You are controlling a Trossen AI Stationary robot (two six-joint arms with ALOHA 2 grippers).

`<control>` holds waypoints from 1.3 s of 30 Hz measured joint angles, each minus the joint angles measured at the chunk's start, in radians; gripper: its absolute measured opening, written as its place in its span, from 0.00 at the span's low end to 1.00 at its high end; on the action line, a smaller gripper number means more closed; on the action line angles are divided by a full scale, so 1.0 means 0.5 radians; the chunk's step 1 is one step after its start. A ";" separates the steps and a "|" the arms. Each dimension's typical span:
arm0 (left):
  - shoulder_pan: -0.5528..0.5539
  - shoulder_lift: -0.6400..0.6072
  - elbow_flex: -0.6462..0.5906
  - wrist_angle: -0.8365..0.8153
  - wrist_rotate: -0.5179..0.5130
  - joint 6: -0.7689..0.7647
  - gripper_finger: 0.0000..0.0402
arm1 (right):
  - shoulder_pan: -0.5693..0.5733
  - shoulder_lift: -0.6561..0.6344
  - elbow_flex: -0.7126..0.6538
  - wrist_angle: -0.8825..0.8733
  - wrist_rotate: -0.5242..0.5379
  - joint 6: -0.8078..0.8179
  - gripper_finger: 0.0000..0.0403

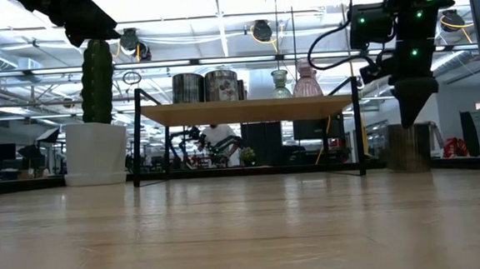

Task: Pick & Place candle stick holders
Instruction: Put the brown scented candle on the shelf

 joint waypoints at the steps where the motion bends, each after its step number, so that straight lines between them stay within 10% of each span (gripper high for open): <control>1: 0.000 0.000 0.000 0.000 0.000 0.002 0.40 | 0.000 -0.013 0.000 -0.024 -0.001 0.026 0.00; 20: 0.000 0.002 0.000 0.006 0.000 -0.213 0.40 | 0.050 -0.151 0.133 -0.340 0.007 0.170 0.00; 39: -0.001 0.002 0.000 0.128 -0.001 -0.443 0.40 | 0.721 -0.133 0.370 -0.690 -0.462 0.801 0.00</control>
